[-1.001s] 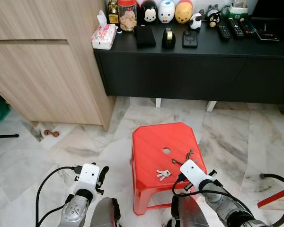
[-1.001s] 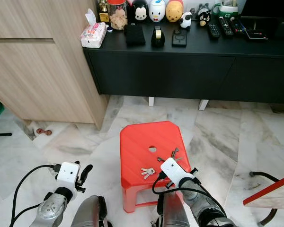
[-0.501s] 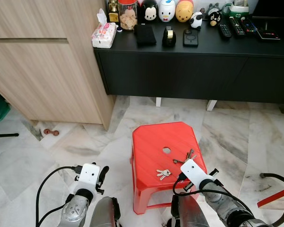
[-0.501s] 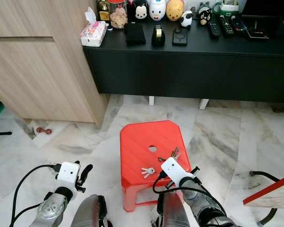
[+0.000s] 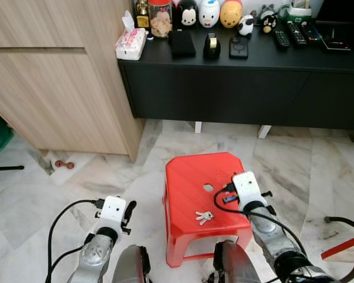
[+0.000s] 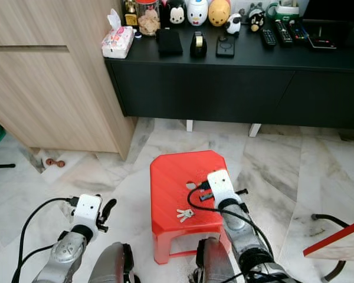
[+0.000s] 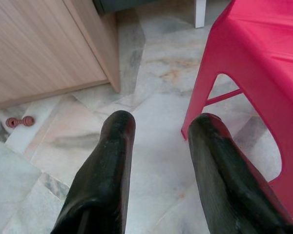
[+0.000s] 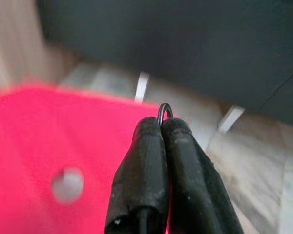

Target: Hang keys on a hook

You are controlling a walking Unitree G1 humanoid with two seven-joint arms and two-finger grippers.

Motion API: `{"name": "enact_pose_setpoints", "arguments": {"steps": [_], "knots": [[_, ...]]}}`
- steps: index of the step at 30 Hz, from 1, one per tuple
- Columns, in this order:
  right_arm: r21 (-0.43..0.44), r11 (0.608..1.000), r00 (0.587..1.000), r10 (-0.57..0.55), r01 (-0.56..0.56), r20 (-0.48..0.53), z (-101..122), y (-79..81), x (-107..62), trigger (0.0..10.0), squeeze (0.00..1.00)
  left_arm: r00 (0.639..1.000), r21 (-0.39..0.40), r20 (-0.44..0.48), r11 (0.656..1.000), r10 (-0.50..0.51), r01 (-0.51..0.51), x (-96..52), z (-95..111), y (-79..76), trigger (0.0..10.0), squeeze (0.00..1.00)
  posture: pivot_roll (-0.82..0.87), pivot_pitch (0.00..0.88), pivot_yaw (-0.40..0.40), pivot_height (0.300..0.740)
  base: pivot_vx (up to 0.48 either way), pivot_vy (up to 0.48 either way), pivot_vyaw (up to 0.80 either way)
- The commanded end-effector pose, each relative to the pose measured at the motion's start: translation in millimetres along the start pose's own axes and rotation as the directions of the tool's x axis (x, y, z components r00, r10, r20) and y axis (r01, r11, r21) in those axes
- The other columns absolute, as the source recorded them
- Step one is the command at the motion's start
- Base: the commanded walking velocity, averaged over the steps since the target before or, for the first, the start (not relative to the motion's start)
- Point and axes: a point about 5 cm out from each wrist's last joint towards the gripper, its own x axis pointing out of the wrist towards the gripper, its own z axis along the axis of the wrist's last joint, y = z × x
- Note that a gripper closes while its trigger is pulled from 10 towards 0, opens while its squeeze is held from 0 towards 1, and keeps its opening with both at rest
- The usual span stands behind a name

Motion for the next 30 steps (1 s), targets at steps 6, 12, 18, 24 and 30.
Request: {"name": "enact_pose_setpoints", "arguments": {"steps": [6,12,18,24,30], "knots": [[0.115,0.991,0.986,-0.081,0.065,0.143,17,-11.4,-7.8,10.0,0.0,0.998,0.016,-0.059,0.999,0.032,-0.031,-2.6,-14,6.3,10.0,0.0,-0.01,0.053,0.001,0.623,0.0,0.0,0.0],[0.136,0.988,0.98,-0.096,0.073,0.174,20,-15.9,-9.3,10.0,0.0,0.996,0.003,-0.071,0.999,0.052,-0.052,-1.3,-16,7.2,10.0,0.0,-0.02,0.027,-0.008,0.623,0.0,0.0,0.0],[0.161,0.983,0.974,-0.122,0.092,0.191,28,-17.9,-6.5,10.0,0.0,0.995,0.0,-0.075,0.998,0.063,-0.064,-0.6,-18,8.3,10.0,0.0,-0.02,0.0,-0.019,0.648,0.0,0.0,0.0],[0.154,0.985,0.978,-0.106,0.078,0.181,28,-17.8,-4.2,10.0,0.0,0.994,-0.005,-0.083,0.998,0.064,-0.065,-0.6,-20,5.5,10.0,0.0,-0.02,0.0,-0.022,0.678,0.0,0.0,0.0],[0.151,0.985,0.987,-0.106,0.088,0.121,16,-19.2,-7.3,10.0,0.0,0.991,-0.015,-0.111,0.997,0.068,-0.07,-2.9,-27,5.0,10.0,0.0,-0.03,0.0,-0.023,0.708,0.0,0.0,0.0]]}}
